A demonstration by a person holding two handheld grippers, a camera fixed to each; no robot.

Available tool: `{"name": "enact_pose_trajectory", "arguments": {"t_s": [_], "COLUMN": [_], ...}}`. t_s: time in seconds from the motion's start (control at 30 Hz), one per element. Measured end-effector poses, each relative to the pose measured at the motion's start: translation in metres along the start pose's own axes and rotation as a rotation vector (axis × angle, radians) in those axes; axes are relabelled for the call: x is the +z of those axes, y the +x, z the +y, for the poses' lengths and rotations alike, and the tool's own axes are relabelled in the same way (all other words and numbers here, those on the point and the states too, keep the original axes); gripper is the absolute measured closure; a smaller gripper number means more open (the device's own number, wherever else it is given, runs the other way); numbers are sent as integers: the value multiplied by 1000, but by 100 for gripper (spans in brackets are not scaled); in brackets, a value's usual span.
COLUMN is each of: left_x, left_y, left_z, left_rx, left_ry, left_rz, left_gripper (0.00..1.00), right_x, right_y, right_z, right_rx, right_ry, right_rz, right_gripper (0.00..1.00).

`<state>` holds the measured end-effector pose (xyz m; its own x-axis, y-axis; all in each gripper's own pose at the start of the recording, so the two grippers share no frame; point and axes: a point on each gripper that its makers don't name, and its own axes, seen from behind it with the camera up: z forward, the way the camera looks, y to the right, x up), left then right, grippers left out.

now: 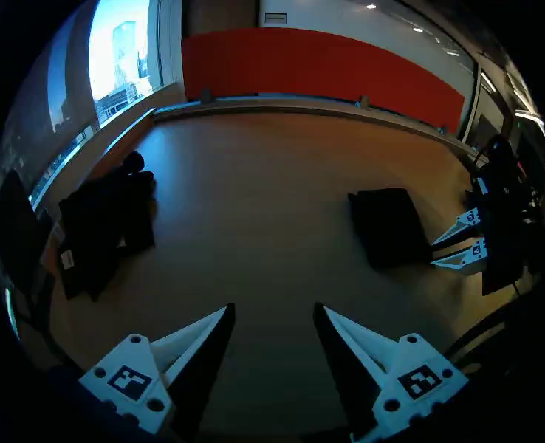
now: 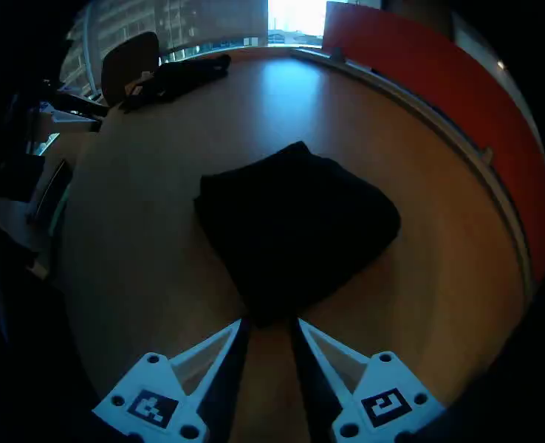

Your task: Fold towel

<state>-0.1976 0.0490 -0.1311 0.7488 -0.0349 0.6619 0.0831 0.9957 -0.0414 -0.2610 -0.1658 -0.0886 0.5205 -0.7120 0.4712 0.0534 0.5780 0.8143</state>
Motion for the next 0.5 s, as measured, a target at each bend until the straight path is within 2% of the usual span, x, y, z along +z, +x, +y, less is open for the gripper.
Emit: {"name": "enact_pose_trajectory", "arguments": {"t_s": [0.17, 0.3, 0.5], "left_x": [0, 0, 1], "left_y": [-1, -1, -1], "left_z": [0, 0, 0], "left_rx": [2, 2, 4], "left_ry": [1, 0, -3], "left_rz": [-2, -3, -3], "left_gripper": [23, 23, 23], "right_x": [3, 3, 1], "right_y": [0, 0, 2], "right_z": [1, 1, 5], "right_rx": [18, 35, 54], "right_ry": [-6, -6, -14], "right_rz": [1, 3, 16], "right_gripper": [75, 91, 93]}}
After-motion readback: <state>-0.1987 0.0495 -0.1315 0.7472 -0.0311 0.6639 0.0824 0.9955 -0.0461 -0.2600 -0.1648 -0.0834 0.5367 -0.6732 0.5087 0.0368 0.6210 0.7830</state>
